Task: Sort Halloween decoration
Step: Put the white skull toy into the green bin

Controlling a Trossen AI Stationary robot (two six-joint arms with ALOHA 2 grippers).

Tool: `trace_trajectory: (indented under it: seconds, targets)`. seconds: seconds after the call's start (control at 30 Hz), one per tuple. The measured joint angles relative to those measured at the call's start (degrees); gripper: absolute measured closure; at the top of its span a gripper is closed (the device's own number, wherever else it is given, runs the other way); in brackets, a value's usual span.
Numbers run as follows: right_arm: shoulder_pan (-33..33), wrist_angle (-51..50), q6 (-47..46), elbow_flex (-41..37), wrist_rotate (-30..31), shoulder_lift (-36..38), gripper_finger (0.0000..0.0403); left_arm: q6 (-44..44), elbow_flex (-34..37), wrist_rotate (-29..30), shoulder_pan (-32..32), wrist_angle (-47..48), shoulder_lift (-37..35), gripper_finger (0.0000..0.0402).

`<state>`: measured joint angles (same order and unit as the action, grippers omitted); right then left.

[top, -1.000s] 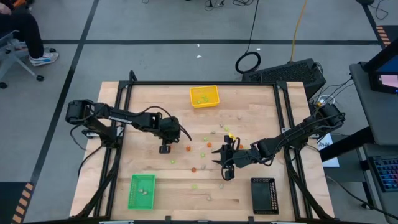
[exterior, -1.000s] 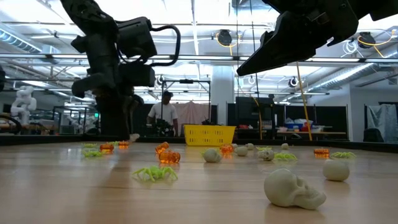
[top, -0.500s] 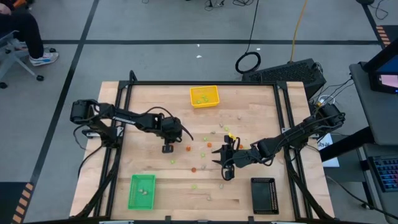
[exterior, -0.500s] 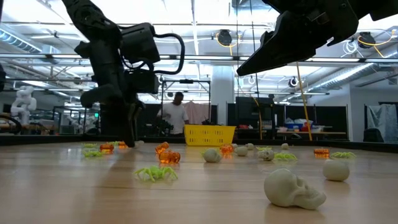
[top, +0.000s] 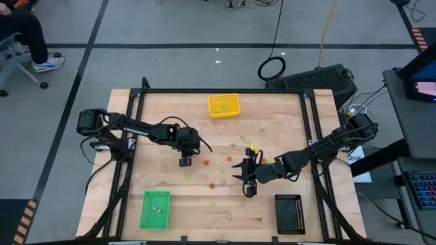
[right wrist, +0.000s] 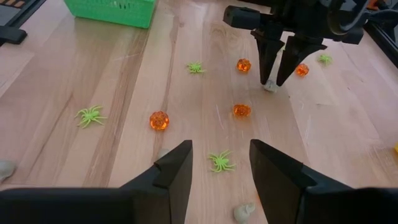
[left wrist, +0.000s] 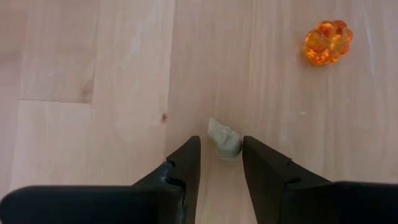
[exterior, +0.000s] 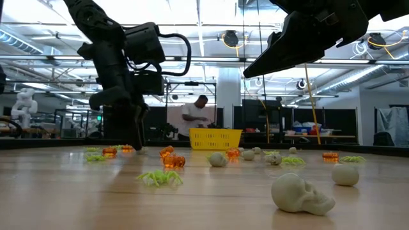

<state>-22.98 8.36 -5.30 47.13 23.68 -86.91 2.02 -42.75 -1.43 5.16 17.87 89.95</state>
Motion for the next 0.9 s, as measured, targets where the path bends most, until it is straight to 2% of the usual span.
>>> trace_trajectory:
  seconds: [0.53, 0.9]
  targets:
    - [-0.02, -0.07, -0.02, 0.02, 0.0, 0.0, 0.0257, 0.23, -0.21, 0.84, -0.8, -2.89, 4.35, 0.0292]
    - [-0.02, -0.07, -0.02, 0.02, 0.0, 0.0, 0.0257, 0.39, -0.17, 0.62, -0.69, -2.41, 4.45, 0.0374]
